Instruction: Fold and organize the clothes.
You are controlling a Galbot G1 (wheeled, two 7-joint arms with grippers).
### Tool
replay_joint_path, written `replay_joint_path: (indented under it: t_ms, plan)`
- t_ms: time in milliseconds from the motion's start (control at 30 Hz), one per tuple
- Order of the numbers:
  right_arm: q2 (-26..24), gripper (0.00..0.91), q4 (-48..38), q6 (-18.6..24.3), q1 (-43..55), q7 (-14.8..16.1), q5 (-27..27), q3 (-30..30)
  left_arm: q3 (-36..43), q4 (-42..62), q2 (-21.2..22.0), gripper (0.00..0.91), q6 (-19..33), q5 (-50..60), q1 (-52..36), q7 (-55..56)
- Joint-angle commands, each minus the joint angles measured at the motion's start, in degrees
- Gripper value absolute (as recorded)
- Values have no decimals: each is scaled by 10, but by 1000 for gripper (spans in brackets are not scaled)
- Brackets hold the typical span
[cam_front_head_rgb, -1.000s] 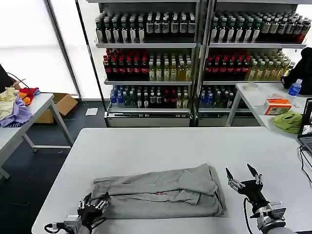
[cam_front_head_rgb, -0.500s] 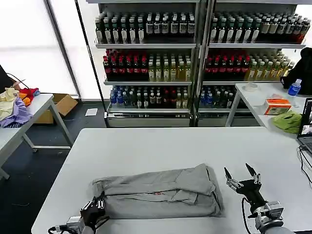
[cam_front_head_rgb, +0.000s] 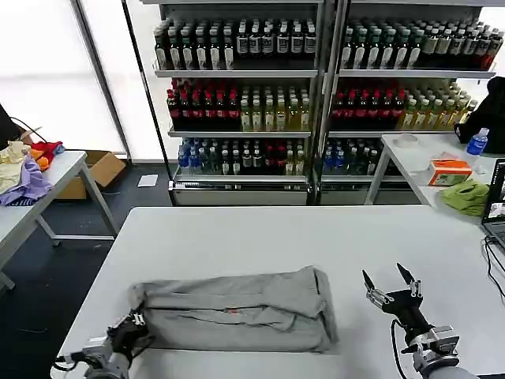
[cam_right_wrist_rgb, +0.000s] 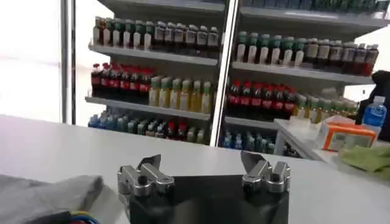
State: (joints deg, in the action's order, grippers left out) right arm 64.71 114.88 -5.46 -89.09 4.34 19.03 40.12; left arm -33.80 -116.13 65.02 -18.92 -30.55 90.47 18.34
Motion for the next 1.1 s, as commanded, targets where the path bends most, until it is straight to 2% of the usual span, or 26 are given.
replay_joint_path:
  t_ms: [33,333,567,667,800,1100]
  plan:
    - [0,907,4,0,0,0,1,-2,-186,48,-62,10,8,-60,-14,-55]
    - [2,907,14,-2,2,-1,1,-12,-271,59,-159,10,-12,-120,-11,-107]
    - [7,907,22,0,-11,0,1,-6,-264,-20,-157,20,-46,-154,-20,-109]
    - [6,907,24,3,-21,2,2,-1,-233,-89,-152,10,-61,-166,-16,-96]
    - [8,907,24,6,-29,3,3,4,-153,-163,-147,20,-80,-210,-20,-56]
    - [15,907,24,5,-27,2,-4,-3,49,-160,-155,20,-57,-206,-65,-49]
